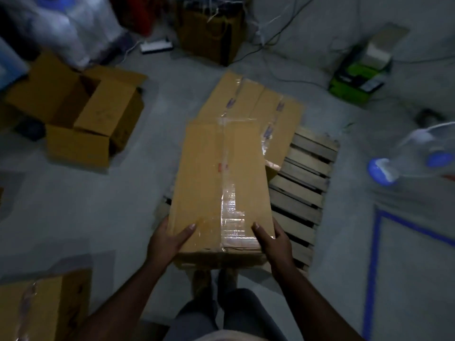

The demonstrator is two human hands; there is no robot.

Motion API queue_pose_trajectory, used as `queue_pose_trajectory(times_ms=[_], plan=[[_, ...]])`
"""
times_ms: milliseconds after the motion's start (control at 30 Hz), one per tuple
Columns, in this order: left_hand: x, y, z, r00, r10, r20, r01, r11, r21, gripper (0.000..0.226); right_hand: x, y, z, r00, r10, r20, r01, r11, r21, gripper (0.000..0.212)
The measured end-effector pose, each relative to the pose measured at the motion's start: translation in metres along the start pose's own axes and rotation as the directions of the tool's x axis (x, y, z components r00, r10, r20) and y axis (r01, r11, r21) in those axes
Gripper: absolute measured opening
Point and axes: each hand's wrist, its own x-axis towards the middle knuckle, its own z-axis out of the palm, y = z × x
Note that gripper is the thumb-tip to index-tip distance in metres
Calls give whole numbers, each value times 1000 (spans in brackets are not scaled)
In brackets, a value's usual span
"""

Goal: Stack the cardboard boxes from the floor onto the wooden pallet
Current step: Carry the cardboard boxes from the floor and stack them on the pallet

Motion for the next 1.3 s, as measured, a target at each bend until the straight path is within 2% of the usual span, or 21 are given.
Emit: queue_pose_trajectory(times_ms=[100, 167, 333, 500, 600, 667, 767, 833, 900, 1033, 1133, 1300], plan=[[-7, 17, 27, 996, 62, 71, -66, 996, 53, 61, -18, 10, -36, 995, 19, -101, -11, 997, 77, 44], [-11, 31, 47, 989, 103, 104, -114, 988, 105, 69, -23, 15, -61, 987, 43, -156, -22, 991, 133, 43], [-19, 65, 111, 967, 164, 193, -196, 967, 161, 79, -16, 22, -131, 975, 65, -213, -43, 993, 107, 50], [-27, 94, 189, 955, 190, 228, -241, 944, 224, 74, -4, 30, -225, 995, 92, -38, -92, 996, 0, 72], [-28, 105, 228, 941, 175, 291, -239, 950, 201, 67, 5, 27, -272, 977, 183, 105, -181, 983, -26, 70], [-26, 119, 242, 882, 134, 452, -219, 966, 140, 74, 17, 29, -296, 963, 226, 145, -229, 973, 6, 81], [-5, 137, 254, 729, 48, 683, -224, 960, 171, 98, 39, 30, -311, 967, 229, 109, -237, 969, 65, 87], [16, 150, 267, 670, 43, 741, -247, 955, 167, 113, 58, 28, -313, 979, 192, 62, -198, 975, 105, 84], [35, 164, 283, 643, 64, 763, -284, 946, 160, 114, 77, 27, -316, 986, 165, 29, -167, 975, 148, 79], [62, 185, 318, 642, 101, 760, -328, 932, 152, 125, 115, 20, -330, 986, 169, 13, -168, 965, 200, 69], [86, 199, 351, 666, 83, 742, -337, 920, 200, 124, 152, 14, -348, 989, 147, 1, -144, 967, 211, 67], [154, 213, 425, 687, 49, 725, -351, 896, 272, 132, 251, 39, -378, 992, 121, -19, -114, 970, 216, 67]])
